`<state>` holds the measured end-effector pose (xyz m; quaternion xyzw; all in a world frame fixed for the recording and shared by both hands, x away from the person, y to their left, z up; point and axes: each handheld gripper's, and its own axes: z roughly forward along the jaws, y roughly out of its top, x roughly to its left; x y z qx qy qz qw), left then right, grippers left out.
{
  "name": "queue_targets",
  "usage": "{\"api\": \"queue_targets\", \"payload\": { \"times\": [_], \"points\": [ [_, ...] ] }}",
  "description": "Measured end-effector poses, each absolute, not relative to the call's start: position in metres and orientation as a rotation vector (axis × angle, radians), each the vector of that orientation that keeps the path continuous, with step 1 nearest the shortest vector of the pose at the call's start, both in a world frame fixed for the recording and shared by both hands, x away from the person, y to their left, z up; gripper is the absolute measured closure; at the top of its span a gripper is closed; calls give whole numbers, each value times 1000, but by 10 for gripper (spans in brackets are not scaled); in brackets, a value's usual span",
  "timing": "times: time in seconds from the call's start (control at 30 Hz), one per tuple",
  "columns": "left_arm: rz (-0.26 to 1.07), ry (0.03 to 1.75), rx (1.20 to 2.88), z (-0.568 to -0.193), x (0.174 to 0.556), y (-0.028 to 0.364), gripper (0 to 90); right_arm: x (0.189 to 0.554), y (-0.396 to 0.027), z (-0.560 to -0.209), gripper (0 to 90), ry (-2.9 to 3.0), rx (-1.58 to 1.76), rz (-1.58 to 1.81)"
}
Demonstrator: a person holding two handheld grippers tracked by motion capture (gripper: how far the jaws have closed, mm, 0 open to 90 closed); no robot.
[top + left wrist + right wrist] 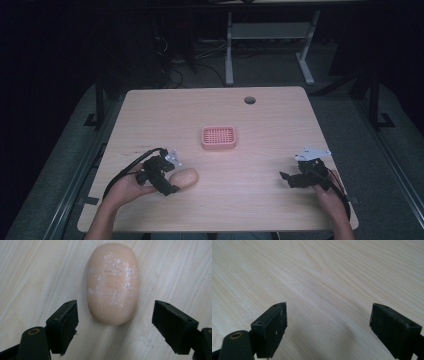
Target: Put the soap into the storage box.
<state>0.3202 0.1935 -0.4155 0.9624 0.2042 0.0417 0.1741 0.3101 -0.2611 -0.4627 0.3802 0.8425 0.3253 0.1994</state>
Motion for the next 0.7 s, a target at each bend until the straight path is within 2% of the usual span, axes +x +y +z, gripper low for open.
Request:
{"api": "queue_targets", "payload": {
  "times": [0.7],
  "points": [
    [68,551,2784,-427,338,170,217,310,-262,-462,139,2345,1078,922]
  ]
}}
